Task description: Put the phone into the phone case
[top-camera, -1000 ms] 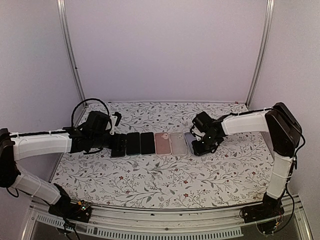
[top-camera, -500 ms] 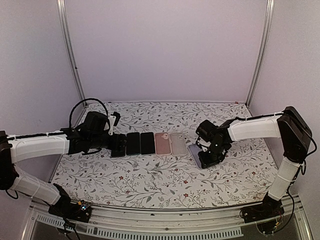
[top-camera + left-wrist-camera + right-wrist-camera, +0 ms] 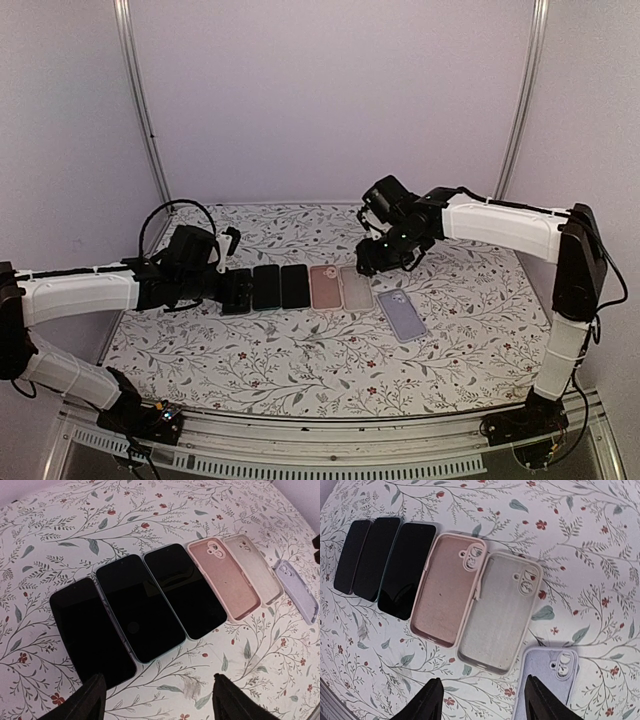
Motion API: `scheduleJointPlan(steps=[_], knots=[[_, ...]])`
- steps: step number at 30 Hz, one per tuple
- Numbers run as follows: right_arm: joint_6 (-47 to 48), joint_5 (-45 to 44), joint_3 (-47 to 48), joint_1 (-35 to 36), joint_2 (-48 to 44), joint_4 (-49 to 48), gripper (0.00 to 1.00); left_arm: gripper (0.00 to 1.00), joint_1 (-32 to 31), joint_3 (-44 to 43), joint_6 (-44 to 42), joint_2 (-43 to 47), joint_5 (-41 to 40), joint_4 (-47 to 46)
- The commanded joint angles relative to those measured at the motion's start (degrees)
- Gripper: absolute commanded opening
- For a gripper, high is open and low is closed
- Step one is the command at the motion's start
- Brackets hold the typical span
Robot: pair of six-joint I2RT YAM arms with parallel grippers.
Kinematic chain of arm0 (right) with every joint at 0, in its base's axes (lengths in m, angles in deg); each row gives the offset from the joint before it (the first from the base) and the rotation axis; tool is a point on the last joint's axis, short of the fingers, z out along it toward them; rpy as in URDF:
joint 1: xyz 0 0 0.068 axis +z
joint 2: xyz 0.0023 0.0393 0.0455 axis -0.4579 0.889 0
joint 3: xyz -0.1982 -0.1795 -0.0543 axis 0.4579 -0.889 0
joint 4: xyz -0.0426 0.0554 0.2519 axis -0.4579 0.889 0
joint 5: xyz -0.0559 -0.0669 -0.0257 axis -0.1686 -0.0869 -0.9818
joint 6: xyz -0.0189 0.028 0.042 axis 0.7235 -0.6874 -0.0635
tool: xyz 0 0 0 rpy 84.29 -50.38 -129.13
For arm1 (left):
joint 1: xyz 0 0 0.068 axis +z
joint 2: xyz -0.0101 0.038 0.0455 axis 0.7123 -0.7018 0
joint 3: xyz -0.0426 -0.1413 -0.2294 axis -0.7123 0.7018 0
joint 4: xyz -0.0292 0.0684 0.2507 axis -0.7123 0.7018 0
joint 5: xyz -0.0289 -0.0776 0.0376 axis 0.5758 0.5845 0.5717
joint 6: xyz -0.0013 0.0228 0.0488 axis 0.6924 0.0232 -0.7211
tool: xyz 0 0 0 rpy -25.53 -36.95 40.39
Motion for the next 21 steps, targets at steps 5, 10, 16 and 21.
scheduleJointPlan(steps=[5,10,16,21], knots=[[0.13,-0.50,12.65,4.96,12.93,-4.87,0.64,0.75,-0.84,0.42,-0.30,-0.50,-0.27,-0.55],[-0.37,3.35,16.42,7.28,18.59,-9.58,0.63,0.75,-0.85,1.46,0.46,-2.48,-1.18,-1.45],[-0.47,7.35,22.91,8.60,26.27,-12.25,0.61,0.73,-0.84,1.94,2.13,-5.41,2.28,-4.43],[-1.58,7.77,23.09,8.53,29.19,-15.54,0.45,0.62,-0.84,1.13,1.77,-10.21,2.89,-7.57]])
